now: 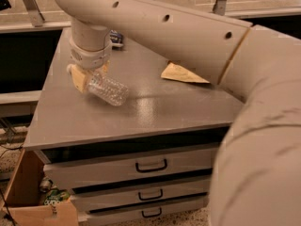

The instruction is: Place water bottle upright

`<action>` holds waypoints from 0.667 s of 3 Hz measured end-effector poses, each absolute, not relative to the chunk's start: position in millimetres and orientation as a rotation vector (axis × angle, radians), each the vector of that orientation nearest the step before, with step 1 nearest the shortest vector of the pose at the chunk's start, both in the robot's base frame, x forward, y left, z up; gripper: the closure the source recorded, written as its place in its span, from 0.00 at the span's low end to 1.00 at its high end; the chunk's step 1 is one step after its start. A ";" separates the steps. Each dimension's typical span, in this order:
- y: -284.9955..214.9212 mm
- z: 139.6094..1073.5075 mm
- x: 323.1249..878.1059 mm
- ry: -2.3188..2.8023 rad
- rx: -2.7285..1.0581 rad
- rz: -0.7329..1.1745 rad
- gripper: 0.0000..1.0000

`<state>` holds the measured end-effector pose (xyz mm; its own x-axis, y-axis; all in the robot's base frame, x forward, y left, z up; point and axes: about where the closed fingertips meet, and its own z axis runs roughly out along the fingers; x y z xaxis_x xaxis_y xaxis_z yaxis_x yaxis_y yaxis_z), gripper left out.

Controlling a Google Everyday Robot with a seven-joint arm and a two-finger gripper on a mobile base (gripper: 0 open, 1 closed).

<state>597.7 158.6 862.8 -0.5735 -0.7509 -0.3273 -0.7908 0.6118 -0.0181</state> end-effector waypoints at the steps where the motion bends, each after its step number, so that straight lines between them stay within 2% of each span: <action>1: 132.6 909.1 611.3 2.377 -1.209 0.249 0.97; 2: 115.2 950.7 608.3 2.169 -1.191 0.394 1.00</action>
Offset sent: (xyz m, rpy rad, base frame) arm 0.0193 -0.0961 0.1745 0.6296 -0.5036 0.2137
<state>608.3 115.2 950.7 -0.3967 -0.6492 -0.6490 -0.8359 0.5477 -0.0368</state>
